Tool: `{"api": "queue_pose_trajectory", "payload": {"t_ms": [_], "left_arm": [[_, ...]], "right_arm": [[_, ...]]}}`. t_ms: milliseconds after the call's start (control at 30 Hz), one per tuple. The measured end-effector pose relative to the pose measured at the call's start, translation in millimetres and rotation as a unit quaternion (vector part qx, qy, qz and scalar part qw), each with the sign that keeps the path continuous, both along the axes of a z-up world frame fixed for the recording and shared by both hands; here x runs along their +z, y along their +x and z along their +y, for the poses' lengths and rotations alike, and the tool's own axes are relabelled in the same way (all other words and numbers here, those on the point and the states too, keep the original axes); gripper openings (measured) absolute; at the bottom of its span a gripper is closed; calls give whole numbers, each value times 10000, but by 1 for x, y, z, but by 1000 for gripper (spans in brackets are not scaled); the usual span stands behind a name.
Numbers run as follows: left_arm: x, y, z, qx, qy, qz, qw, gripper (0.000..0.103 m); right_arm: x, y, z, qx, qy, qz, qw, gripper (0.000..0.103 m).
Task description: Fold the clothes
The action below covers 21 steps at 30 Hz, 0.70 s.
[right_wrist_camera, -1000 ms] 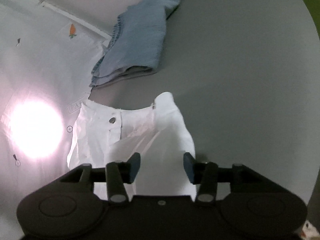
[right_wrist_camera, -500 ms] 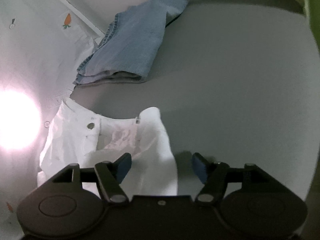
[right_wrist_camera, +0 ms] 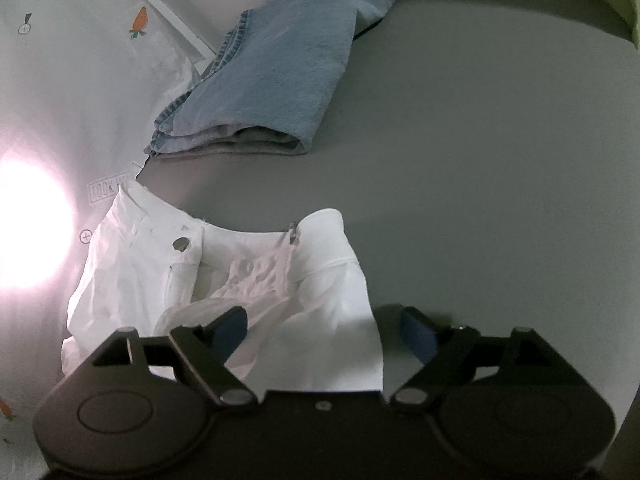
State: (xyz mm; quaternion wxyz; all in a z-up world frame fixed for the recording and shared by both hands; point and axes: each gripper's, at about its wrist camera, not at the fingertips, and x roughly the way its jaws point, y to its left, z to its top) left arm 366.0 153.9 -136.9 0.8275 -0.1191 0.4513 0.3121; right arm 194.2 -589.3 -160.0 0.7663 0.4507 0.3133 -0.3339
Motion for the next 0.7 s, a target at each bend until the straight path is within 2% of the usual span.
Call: {"api": "queue_pose_trajectory", "payload": {"t_ms": [33,67,133,200,233,267,300,367,400,433,467,500,533,600,667,700], "left_arm": [[-3,-5,4,128,34,95,9999,76],[-5,-12,12,303,-128,90,9994,69],[-12,-29,30,696,-634,14,9956,46],[-23,-43,48,1014,-1279,-177,9864,36],[-29,-49,56,1078,-1666,-370,9794,36],[-36,-55,65,1140,-2050,-562,9705,38],[-41,-57,69,1218,-2245,-648,9647,40],[-47,-57,72,1373,-2343,-700,9599,40],[-46,-56,69,1402,-2240,-711,9618,36],[-44,-53,65,1416,-2105,-718,9646,14],[-43,-50,63,1443,-2069,-728,9649,2],[-41,-46,62,1477,-2088,-740,9639,3],[-39,-41,61,1512,-2106,-753,9629,3],[-22,-27,63,1531,-2294,-979,9562,2],[5,0,62,1381,-2400,-1316,9518,2],[23,21,61,1241,-2455,-1521,9493,2]], "right_arm": [[0,-1,-1,1,13,-5,10000,86],[0,-2,-2,-7,36,-30,10000,85],[-2,-8,-5,-103,127,-150,9998,82],[-4,-15,-7,-244,216,-303,9990,74],[-5,-18,-8,-324,255,-385,9984,70],[-8,-19,-11,-313,367,-474,9977,50],[-12,-20,-13,-278,498,-566,9968,39],[-14,-20,-15,-372,583,-649,9955,41],[-14,-20,-16,-430,615,-685,9948,44],[-14,-19,-16,-423,608,-684,9949,45],[-14,-18,-17,-398,590,-674,9952,40],[-14,-17,-17,-416,614,-693,9948,16],[-15,-18,-18,-479,729,-785,9931,11],[-4,-15,-20,-683,958,-1189,9859,7],[20,-4,-21,-707,1047,-1675,9777,6],[44,12,-19,-603,1037,-1950,9734,6]]}}
